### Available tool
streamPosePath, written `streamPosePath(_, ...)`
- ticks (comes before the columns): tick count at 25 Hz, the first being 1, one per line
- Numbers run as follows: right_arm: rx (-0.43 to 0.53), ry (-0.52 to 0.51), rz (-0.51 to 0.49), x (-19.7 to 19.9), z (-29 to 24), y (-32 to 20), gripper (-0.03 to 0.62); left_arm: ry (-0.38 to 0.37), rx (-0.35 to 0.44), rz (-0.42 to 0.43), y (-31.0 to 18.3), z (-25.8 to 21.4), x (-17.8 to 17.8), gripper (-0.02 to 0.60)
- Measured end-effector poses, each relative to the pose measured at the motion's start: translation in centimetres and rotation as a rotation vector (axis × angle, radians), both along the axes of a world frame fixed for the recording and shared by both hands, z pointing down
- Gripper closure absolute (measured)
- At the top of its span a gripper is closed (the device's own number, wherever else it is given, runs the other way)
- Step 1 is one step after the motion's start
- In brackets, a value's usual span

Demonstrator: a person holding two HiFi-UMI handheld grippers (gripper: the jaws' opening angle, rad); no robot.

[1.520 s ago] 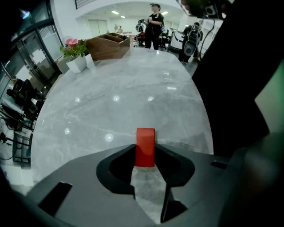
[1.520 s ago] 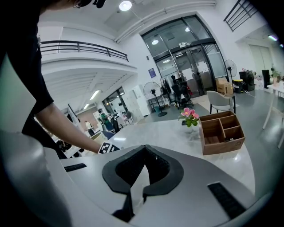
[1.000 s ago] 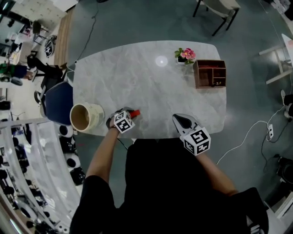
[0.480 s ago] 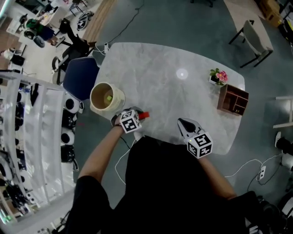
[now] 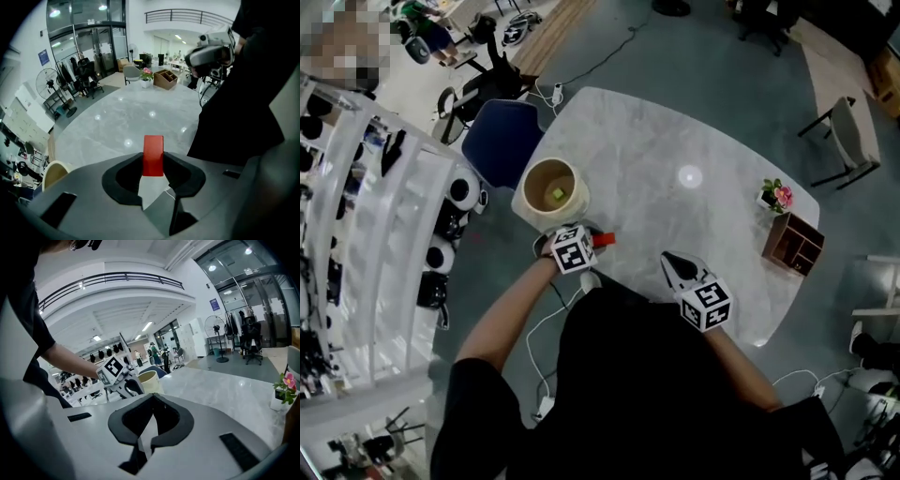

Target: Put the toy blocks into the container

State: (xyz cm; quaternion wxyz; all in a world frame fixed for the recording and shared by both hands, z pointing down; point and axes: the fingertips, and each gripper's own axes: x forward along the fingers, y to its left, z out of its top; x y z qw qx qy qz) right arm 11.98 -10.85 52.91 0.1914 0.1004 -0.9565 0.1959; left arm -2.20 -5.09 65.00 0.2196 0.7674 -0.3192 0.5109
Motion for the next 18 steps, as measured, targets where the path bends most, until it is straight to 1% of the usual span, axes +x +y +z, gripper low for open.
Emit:
streamPosePath(5,0.012,-0.019,-0.043,-4.0,-1.4,1.3,0.594,0.008,0.008,-0.014,1.2,-1.2,-2.1,0.453)
streamPosePath(9,0.027,-0.028,-0.064,-7.1,-2.7,2.7,0.594,0.025,0.041,-0.028,1.7,-2.1,-4.6,0.454)
streamPosePath(14,0.053,-0.022,-0.076,-10.3,-3.5,4.1,0.594,0.025,0.050,-0.056,2.2,-3.0,-8.9,0.453)
streamPosePath(18,0.060,-0.007,-0.074,-13.0,-3.4,5.2,0.594,0.006,0.075,-0.047,2.1,-3.8,-12.6,0.454)
